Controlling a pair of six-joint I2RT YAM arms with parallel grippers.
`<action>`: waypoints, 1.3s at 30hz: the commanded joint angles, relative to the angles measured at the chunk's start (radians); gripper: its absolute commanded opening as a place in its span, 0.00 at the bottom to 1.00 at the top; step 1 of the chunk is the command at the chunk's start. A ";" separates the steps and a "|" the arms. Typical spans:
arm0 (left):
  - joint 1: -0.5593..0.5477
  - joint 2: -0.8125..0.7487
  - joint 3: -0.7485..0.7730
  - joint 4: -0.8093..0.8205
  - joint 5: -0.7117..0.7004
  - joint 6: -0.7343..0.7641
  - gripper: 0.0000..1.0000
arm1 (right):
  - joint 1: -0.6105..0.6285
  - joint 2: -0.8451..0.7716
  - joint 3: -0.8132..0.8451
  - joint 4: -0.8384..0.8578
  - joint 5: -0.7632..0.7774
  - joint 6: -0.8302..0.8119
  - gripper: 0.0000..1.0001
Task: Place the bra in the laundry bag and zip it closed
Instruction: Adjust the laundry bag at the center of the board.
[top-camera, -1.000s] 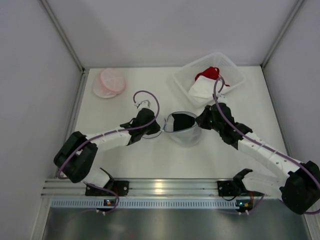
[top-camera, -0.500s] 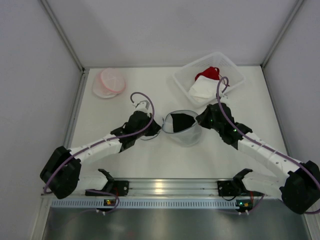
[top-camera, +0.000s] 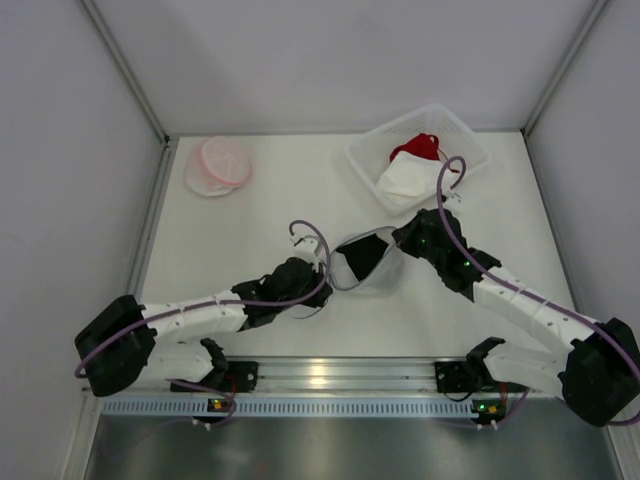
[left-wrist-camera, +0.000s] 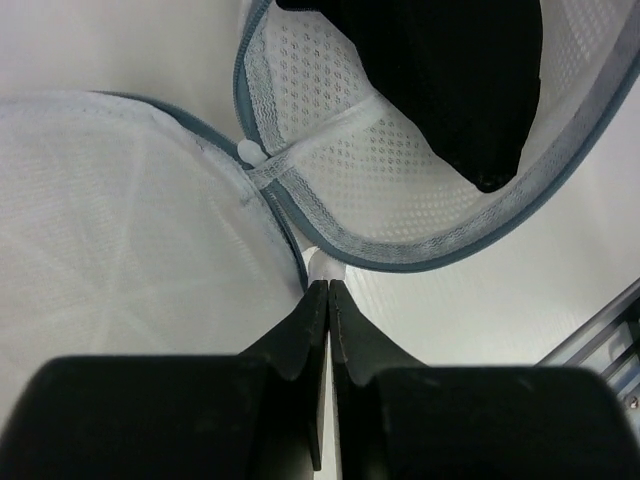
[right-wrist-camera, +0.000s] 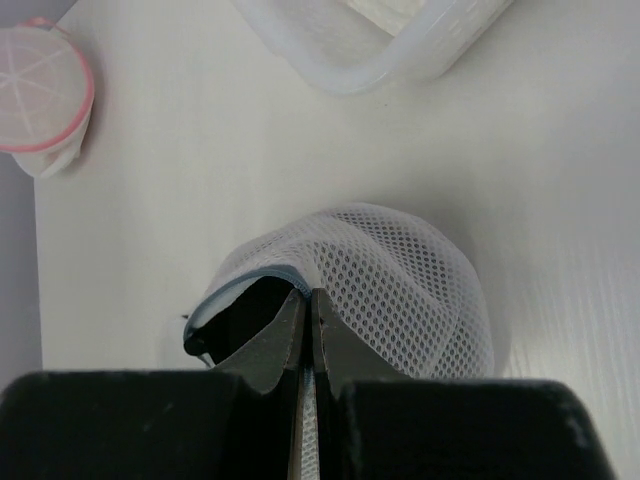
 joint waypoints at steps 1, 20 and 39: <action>-0.046 -0.016 -0.034 0.094 -0.018 0.032 0.11 | -0.004 0.004 0.000 0.076 0.042 0.018 0.00; -0.110 0.197 0.038 0.170 -0.128 -0.004 0.26 | 0.000 -0.053 -0.070 0.132 0.025 0.055 0.00; 0.006 -0.598 0.112 -0.716 -0.559 -0.288 0.98 | 0.009 -0.044 -0.033 0.097 0.027 -0.003 0.00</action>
